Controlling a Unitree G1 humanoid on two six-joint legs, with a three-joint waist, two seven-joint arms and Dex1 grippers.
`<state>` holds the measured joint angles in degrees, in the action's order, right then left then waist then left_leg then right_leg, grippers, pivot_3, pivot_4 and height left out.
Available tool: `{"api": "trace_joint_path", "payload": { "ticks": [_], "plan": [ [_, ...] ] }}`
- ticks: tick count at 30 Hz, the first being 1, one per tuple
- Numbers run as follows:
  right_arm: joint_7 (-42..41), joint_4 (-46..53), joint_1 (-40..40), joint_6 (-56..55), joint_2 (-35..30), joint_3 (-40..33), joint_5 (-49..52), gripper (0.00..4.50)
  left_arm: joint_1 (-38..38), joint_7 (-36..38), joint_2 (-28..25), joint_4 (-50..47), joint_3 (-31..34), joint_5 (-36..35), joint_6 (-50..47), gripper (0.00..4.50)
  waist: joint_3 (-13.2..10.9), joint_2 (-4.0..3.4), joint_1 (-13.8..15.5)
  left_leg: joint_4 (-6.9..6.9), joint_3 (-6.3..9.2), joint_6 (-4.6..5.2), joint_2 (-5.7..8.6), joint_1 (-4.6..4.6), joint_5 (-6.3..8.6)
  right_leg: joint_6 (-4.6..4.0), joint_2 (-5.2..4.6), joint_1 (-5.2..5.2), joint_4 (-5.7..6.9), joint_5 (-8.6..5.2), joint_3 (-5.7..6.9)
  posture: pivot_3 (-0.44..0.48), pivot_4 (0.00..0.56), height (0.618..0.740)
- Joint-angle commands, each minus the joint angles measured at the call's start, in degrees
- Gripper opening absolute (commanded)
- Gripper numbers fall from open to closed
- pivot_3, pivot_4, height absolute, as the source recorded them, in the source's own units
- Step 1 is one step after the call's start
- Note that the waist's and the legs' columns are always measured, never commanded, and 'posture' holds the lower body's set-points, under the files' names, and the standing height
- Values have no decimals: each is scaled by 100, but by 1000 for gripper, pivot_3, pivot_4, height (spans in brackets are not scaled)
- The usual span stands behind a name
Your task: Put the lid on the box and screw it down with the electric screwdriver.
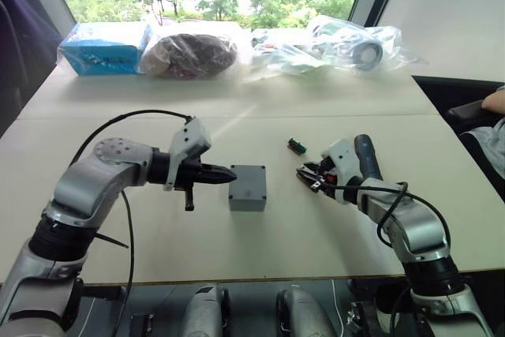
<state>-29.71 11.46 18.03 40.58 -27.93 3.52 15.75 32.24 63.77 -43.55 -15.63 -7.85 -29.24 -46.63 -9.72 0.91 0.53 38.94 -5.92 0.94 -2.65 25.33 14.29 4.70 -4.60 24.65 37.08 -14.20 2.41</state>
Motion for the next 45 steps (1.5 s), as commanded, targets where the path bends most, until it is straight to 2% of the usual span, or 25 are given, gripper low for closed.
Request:
{"api": "trace_joint_path", "payload": {
  "ticks": [1,15,22,31,45],
  "plan": [
    [21,127,7,-114,40,-56,-29,15,9,57,-49,-19,28,-1,146,0,0,0,-1,0,0,0,0,0,0,0,0,0,0,0,0,0,150,740],
    [-13,945,73,18,-39,-423,304,15,-37,46,-66,94,69,-12,184,0,0,0,1,0,0,0,-1,0,0,0,0,0,0,0,0,0,150,740],
    [-245,1396,435,101,234,-193,801,15,-148,192,-421,166,255,-58,114,0,0,0,-2,0,1,0,-4,0,0,0,1,0,0,0,0,0,150,740],
    [-337,1120,418,-227,550,410,604,15,-309,57,-510,122,310,-71,118,0,-1,-2,-2,0,1,0,-7,1,0,-11,-4,0,-1,-6,1,0,150,740],
    [-370,926,313,-347,507,615,345,15,-312,-68,-419,102,258,-93,137,0,-1,-2,-4,1,0,0,-6,1,0,-14,-3,0,0,-7,0,0,150,740]
  ]
}}
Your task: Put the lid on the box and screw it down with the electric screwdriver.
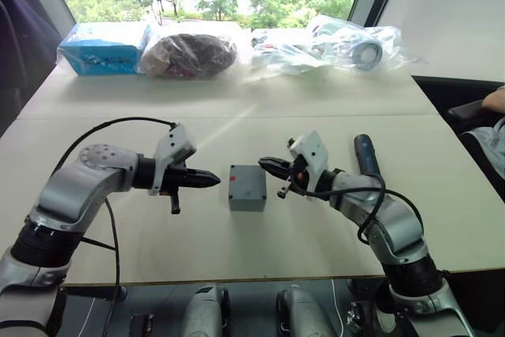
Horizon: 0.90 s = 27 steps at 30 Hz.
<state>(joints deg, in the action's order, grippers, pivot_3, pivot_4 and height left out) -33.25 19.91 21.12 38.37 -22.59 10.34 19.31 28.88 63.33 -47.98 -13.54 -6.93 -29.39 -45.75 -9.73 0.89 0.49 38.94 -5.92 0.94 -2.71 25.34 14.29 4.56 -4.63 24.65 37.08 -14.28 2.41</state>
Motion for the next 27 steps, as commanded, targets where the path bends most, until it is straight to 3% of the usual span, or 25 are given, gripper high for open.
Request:
{"api": "trace_joint_path", "payload": {
  "ticks": [1,22,25,27],
  "plan": [
    [-17,72,-1,-131,-28,-69,-24,15,26,-29,36,-111,159,-78,49,0,0,0,-1,0,0,0,0,0,0,0,0,0,0,0,0,0,150,740],
    [33,-207,-142,-316,28,24,-296,15,11,-57,35,-369,188,-153,-66,0,0,0,2,0,0,0,0,0,0,-1,0,0,0,-1,0,0,150,740],
    [42,-228,-91,-337,27,4,-324,673,116,-38,44,-372,183,-197,-88,0,0,0,2,0,0,0,0,0,0,-1,0,0,0,-1,0,0,150,740],
    [39,-194,-78,-331,19,-11,-333,1518,167,-35,51,-354,170,-215,-88,0,0,0,-1,0,0,0,0,0,0,-1,0,0,0,-1,0,0,150,740]
  ]
}}
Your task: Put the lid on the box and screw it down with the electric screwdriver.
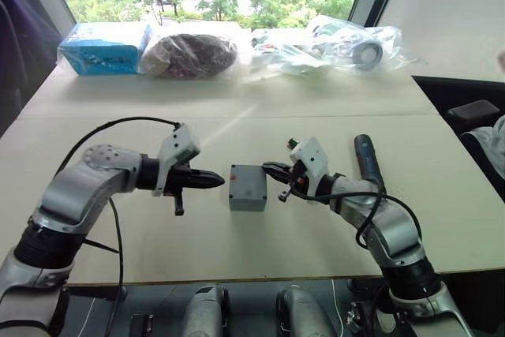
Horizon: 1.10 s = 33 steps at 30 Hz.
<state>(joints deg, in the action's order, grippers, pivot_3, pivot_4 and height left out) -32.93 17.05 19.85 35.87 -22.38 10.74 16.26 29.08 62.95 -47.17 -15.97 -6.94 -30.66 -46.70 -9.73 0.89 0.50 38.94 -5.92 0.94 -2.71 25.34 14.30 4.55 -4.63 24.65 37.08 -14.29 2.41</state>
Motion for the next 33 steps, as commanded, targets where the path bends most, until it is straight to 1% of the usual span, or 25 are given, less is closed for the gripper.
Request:
{"api": "trace_joint_path", "payload": {
  "ticks": [1,2,3,4,6,7,8,10,13,15,17,18,19,21,22,24,25,28,31,33],
  "plan": [
    [1,106,51,-74,-9,-65,-25,1906,170,1,-18,-92,156,-82,9,0,0,0,-3,0,0,0,0,0,0,0,0,0,0,0,0,0,150,740],
    [-12,122,53,-63,-22,-81,-18,2285,193,-1,-1,-71,139,-74,16,0,0,0,-4,0,0,0,1,0,0,0,1,0,0,0,0,0,150,740],
    [-21,143,55,-49,-38,-100,-11,2789,217,-3,16,-51,123,-67,19,0,0,0,-4,0,0,0,1,0,0,0,1,0,0,0,0,0,150,740],
    [-24,187,54,-13,-65,-140,8,3102,241,-2,40,-31,110,-66,30,0,0,0,-4,0,0,0,1,0,0,1,1,0,0,1,0,0,150,740],
    [-24,314,57,89,-141,-259,66,3892,292,-2,106,5,93,-74,56,0,0,0,-1,0,-1,0,1,0,0,0,1,0,0,0,0,0,150,740],
    [-19,358,60,127,-167,-304,86,4203,309,0,132,17,91,-76,64,0,0,0,3,0,-1,0,1,0,0,0,0,0,0,0,0,0,150,740],
    [0,501,115,341,-229,-538,259,4438,362,-17,223,48,100,-105,77,0,0,0,6,0,-1,0,1,0,0,1,0,0,0,0,0,0,150,740],
    [59,726,251,776,-331,-978,585,4487,456,-12,361,98,103,-149,94,0,-1,-1,20,0,0,0,1,1,0,1,-1,0,0,1,0,0,150,740],
    [423,893,736,2195,-459,-2232,1518,4487,603,49,576,80,11,-241,40,0,-1,-1,17,2,0,0,0,1,0,6,-2,-1,0,4,-1,0,150,740],
    [431,825,1145,3067,-930,-2754,1823,4487,662,63,717,15,-65,-261,78,0,-1,-2,22,3,1,0,-1,1,0,12,-2,-1,2,8,-1,0,150,740],
    [405,683,1434,3679,-1319,-3028,2052,4487,713,59,820,-34,-134,-252,99,0,-1,-2,18,1,1,1,-1,1,1,11,-4,-1,0,8,-1,0,150,740],
    [386,456,1671,4010,-1612,-3089,2069,4487,751,100,865,-47,-192,-227,158,0,-1,-3,13,0,2,4,-2,1,2,9,-3,-1,-2,6,0,0,150,740],
    [491,-36,2048,4437,-2010,-3025,1877,4487,814,188,900,-48,-286,-171,270,0,-1,-3,12,-2,2,6,-1,0,4,5,-3,-1,-2,4,0,0,150,740],
    [378,-1417,2732,5387,-2950,-2505,1857,4487,977,366,992,14,-479,-44,533,0,-9,-16,-1,-1,-3,7,1,2,4,-4,-3,4,-2,0,-3,0,150,740],
    [113,-1863,2905,5590,-3413,-2019,1941,4487,1060,407,1053,76,-555,14,639,0,-11,-19,10,-3,-11,8,1,2,4,-9,-7,8,-4,1,-9,0,150,740],
    [-261,-2270,3063,5583,-3885,-1437,1983,4487,1162,404,1155,140,-653,86,735,0,-11,-19,20,-7,-6,11,4,3,6,-14,-13,7,-15,-1,-7,0,150,740],
    [-404,-2541,3189,5542,-4028,-1093,1868,4487,1213,429,1202,191,-698,131,813,0,-10,-18,4,-7,-8,15,1,3,9,-15,-12,7,-19,-1,-8,0,150,740],
    [-1227,-3389,3571,5319,-4374,31,1658,4487,1350,553,1368,315,-797,202,996,0,-12,-23,-97,-6,-18,25,3,4,15,-11,-6,7,-30,1,-17,0,150,740],
    [-1863,-3901,3958,5052,-4343,757,1458,4487,1341,646,1392,336,-924,317,1109,0,-15,-29,-153,-5,-25,26,12,6,15,-3,-4,14,-21,5,-27,0,150,740],
    [-2167,-4224,4228,4957,-4221,1080,1322,4487,1288,678,1384,305,-970,353,1139,0,-19,-35,-150,-5,-31,27,13,6,15,9,-2,25,-9,11,-34,0,150,740]
  ]
}}
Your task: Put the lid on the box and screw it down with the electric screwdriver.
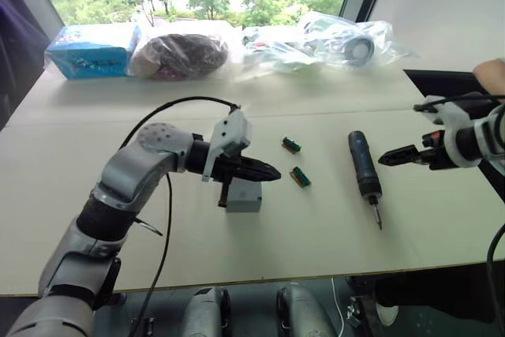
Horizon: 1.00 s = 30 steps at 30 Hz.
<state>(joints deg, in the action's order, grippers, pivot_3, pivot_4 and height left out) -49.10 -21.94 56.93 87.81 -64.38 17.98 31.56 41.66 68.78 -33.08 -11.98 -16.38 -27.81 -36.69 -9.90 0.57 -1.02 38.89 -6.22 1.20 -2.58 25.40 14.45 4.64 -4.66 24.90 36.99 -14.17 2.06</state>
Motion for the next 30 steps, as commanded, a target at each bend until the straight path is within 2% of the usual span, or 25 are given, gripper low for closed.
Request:
{"api": "trace_joint_path", "payload": {
  "ticks": [1,9,27,30],
  "plan": [
    [-696,-479,625,-319,38,516,-302,4487,0,103,-31,-110,-41,81,150,0,-2,-4,6,-1,0,0,-1,1,0,1,3,4,3,0,0,0,150,740],
    [-1515,-1051,839,-687,347,1360,-892,4487,-291,20,-51,-441,-29,33,-1,0,-3,-5,49,4,0,-1,-6,10,0,0,-1,7,4,-1,0,0,150,740],
    [-2216,-1318,447,-1342,1161,1958,-1755,4487,-915,-609,-252,-1222,197,-245,-652,0,-1,-2,30,13,1,-2,-3,1,-1,3,2,-4,8,1,1,0,150,740],
    [-2280,-1468,377,-1514,1345,2138,-2038,4487,-922,-700,-285,-1247,240,-239,-674,0,15,24,16,14,4,-2,-6,-6,-1,2,5,-12,9,1,4,0,150,740]
  ]
}}
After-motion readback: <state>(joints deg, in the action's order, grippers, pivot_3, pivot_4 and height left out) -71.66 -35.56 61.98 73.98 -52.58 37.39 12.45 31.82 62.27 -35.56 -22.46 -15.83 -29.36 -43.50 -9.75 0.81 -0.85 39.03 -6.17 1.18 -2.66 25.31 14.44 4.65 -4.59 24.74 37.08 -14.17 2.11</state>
